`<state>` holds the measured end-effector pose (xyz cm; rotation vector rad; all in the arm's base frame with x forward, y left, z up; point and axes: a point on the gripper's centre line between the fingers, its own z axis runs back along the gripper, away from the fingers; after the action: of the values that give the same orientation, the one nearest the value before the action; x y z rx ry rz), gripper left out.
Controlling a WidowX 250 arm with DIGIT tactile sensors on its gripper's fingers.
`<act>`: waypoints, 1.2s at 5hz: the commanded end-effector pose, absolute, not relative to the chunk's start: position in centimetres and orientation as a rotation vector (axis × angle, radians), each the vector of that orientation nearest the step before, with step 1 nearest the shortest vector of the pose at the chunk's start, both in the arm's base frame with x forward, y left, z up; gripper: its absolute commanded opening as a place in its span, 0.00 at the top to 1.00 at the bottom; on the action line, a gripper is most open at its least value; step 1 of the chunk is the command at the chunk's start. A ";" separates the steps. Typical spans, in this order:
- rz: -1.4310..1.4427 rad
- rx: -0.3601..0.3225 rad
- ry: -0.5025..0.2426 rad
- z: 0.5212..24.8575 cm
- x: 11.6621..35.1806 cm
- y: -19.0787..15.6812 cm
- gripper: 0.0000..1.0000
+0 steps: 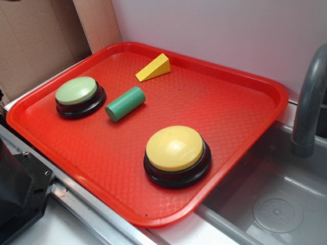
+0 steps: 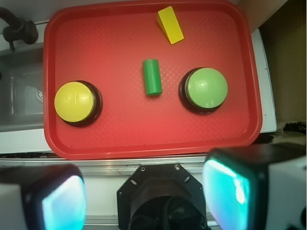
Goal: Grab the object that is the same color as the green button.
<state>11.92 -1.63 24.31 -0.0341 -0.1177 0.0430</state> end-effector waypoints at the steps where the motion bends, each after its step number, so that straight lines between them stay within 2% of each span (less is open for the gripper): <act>1: 0.043 -0.034 -0.118 24.3 11.9 -1.6 0.00; 2: -0.008 -0.019 -0.156 23.0 13.4 -0.8 0.00; 3: -0.139 0.049 -0.189 20.6 16.0 -0.2 0.00; 4: -0.206 0.121 -0.225 18.1 17.8 0.4 0.00; 5: -0.213 0.148 -0.290 14.5 19.7 1.5 0.00; 6: -0.203 0.167 -0.263 11.3 21.2 2.4 0.00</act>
<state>20.64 1.98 10.05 0.1582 -0.2229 -0.2131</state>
